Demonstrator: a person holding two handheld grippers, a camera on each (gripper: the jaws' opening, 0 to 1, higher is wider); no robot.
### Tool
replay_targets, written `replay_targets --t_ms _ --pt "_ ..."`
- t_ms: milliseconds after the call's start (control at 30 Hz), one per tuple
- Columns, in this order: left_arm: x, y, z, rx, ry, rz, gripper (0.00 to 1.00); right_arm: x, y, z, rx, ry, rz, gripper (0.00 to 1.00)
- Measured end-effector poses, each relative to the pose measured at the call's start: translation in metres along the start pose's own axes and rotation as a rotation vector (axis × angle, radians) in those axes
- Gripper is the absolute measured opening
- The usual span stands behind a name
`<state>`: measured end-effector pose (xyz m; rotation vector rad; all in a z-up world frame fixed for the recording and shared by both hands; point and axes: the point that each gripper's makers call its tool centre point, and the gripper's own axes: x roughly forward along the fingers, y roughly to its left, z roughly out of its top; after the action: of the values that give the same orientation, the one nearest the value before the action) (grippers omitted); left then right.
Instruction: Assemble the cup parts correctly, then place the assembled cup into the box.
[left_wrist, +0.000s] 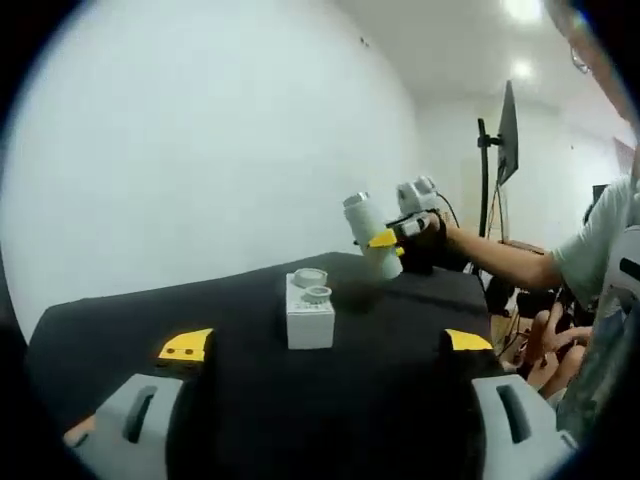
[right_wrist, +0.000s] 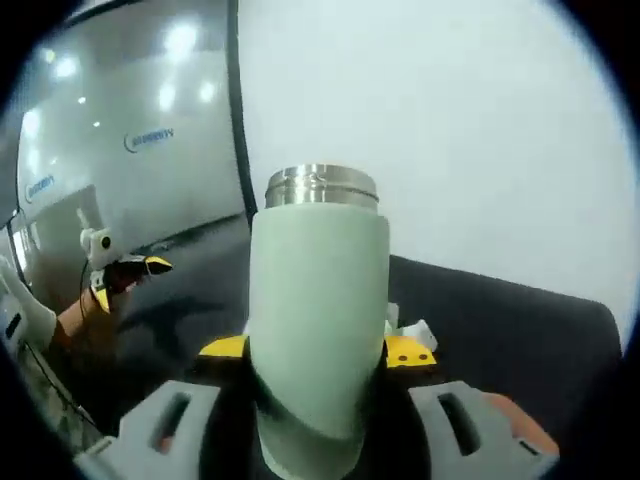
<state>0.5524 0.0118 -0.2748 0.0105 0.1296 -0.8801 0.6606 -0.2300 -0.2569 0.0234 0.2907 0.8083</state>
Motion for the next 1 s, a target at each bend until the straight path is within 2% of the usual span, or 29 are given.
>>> replay_targets --t_ms 33,67,100,133,233,300,333,367,500,600,700,800,1000 --pt "-0.001 0.0 0.001 0.001 -0.001 0.0 0.86 -0.003 0.007 -0.006 -0.003 0.003 0.004 0.45" --pt "-0.002 0.0 0.002 0.001 -0.005 -0.001 0.86 -0.003 0.011 -0.004 -0.023 -0.041 -0.009 0.45" --pt "-0.004 0.0 0.003 0.0 -0.008 -0.002 0.86 -0.004 0.018 -0.009 -0.022 -0.041 -0.013 0.45" --pt "-0.005 0.0 0.004 -0.002 -0.011 -0.004 0.86 -0.005 0.021 -0.007 -0.041 -0.091 -0.031 0.45" --pt "-0.007 -0.002 0.007 -0.006 -0.022 -0.01 0.86 -0.006 0.042 -0.011 -0.053 -0.184 -0.012 0.45" --pt "-0.007 -0.002 0.007 -0.005 -0.021 -0.015 0.86 -0.007 0.055 -0.015 -0.062 -0.233 -0.012 0.45" --pt "-0.008 -0.003 0.007 -0.004 -0.02 -0.016 0.86 -0.007 0.058 -0.017 -0.054 -0.237 -0.013 0.45" --pt "-0.008 -0.003 0.007 -0.003 -0.016 -0.017 0.86 -0.007 0.061 -0.014 -0.054 -0.278 -0.025 0.45" --pt "-0.008 -0.006 0.01 -0.006 -0.027 -0.024 0.85 -0.003 0.07 -0.022 -0.051 -0.308 -0.028 0.45" --pt "-0.007 -0.008 0.012 -0.007 -0.031 -0.03 0.85 -0.001 0.068 -0.026 -0.047 -0.353 -0.07 0.45" --pt "-0.008 -0.01 0.011 -0.001 -0.026 -0.033 0.85 0.003 0.065 -0.032 -0.028 -0.372 -0.081 0.45" --pt "-0.008 -0.01 0.012 -0.001 -0.026 -0.034 0.85 0.009 0.065 -0.037 -0.019 -0.367 -0.084 0.45" --pt "-0.009 -0.009 0.015 -0.009 -0.037 -0.029 0.85 0.013 0.087 -0.049 -0.056 -0.328 -0.037 0.45"
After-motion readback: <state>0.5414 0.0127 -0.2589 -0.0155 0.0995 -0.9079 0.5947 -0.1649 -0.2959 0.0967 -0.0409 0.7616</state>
